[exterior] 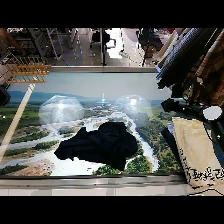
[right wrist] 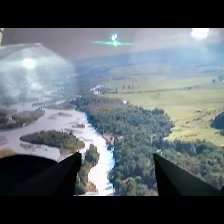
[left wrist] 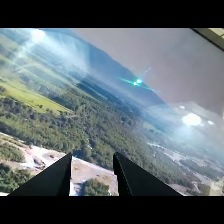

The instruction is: Fold the clothes and pants, and hang the long-sleeved shirts on hangers.

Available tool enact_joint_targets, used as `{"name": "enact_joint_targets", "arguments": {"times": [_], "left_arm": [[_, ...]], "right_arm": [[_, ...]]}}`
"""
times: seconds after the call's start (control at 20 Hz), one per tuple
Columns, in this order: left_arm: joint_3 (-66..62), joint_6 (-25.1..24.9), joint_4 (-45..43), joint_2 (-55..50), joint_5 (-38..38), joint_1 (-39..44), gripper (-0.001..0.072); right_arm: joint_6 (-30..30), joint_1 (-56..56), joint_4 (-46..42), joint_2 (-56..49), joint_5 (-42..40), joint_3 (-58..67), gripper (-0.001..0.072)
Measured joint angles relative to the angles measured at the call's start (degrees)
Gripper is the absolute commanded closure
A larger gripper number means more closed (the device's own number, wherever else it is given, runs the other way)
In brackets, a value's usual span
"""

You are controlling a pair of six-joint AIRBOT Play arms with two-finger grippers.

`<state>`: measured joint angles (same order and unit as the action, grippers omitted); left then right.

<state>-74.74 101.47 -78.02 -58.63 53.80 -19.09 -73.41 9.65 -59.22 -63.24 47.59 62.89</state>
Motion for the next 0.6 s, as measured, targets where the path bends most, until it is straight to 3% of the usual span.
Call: {"name": "enact_joint_targets", "arguments": {"times": [0.05, 0.1, 0.15, 0.35, 0.6], "left_arm": [[0.00, -1.29, 0.31, -0.07, 0.46, 0.02, 0.0407], [0.09, -3.85, 1.03, -0.13, 1.49, 0.13, 0.0172], [0.46, -7.41, 2.56, -0.24, 3.32, 0.42, 0.0095], [7.72, -21.70, 11.06, -1.60, 10.95, 4.63, 0.0096], [19.63, -33.66, 15.91, -8.35, 11.54, 12.76, 0.0094]], "right_arm": [[0.00, 0.00, 0.15, 0.04, 2.82, 0.00, 0.0156], [0.00, -0.07, 0.20, 0.09, 6.36, -0.07, 0.0153], [0.02, -0.28, 0.37, 0.09, 10.10, -0.33, 0.0132], [1.18, -5.66, 3.61, 0.35, 24.00, -6.38, 0.0132], [-0.70, -21.38, 7.93, -0.35, 22.08, -16.33, 0.0132]]}}
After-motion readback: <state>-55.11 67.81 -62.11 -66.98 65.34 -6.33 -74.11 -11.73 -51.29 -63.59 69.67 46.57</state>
